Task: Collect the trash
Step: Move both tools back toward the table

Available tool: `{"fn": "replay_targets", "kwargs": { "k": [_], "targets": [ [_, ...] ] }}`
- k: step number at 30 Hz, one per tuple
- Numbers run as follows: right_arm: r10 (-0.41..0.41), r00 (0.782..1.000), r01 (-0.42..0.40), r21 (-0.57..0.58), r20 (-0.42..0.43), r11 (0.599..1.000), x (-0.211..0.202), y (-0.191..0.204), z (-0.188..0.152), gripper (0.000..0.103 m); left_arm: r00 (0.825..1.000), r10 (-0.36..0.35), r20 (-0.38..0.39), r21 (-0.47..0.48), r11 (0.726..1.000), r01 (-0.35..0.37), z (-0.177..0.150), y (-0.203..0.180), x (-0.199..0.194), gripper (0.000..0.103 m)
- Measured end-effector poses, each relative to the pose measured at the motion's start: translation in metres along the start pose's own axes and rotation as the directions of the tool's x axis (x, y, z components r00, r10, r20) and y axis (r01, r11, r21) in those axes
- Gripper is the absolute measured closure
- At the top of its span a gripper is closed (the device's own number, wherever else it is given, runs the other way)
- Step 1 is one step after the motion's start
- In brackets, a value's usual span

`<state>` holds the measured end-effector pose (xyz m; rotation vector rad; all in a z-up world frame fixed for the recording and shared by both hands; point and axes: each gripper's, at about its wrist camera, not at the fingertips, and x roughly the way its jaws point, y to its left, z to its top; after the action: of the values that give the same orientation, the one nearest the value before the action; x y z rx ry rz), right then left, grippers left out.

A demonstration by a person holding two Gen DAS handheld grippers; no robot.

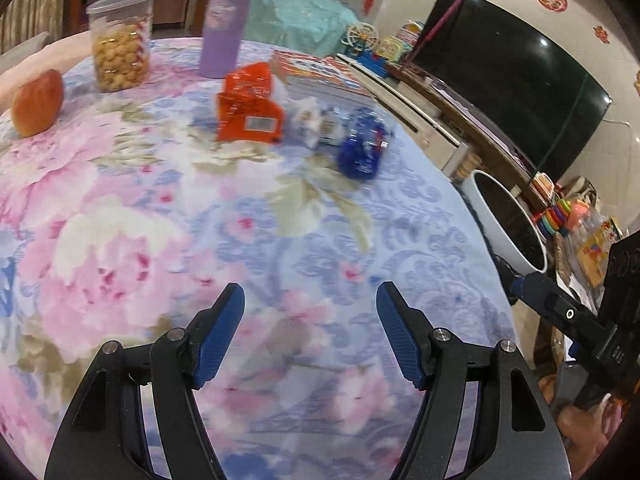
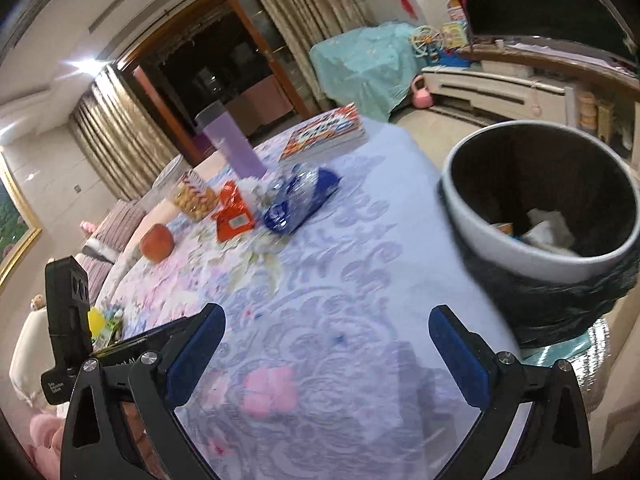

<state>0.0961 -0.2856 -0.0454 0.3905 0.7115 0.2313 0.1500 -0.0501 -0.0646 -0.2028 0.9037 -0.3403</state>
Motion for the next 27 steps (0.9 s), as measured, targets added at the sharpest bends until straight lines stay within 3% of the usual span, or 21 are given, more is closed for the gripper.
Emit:
{"fn": "replay_targets", "kwargs": {
  "k": [9, 27],
  "targets": [
    [0.024, 0.999, -0.024, -0.008, -0.038, 1.000, 0.028, 0.022, -0.003, 0.001, 0.999, 0.037, -0.007, -0.065, 0.997, -0.038, -0.001, 0.040, -0.001, 0.032],
    [0.031, 0.997, -0.031, 0.004, -0.072, 1.000, 0.071, 0.034, 0.014, 0.001, 0.996, 0.083, -0.024, -0.063, 0.994, -0.085, 0.023, 0.058, 0.016, 0.030]
  ]
}}
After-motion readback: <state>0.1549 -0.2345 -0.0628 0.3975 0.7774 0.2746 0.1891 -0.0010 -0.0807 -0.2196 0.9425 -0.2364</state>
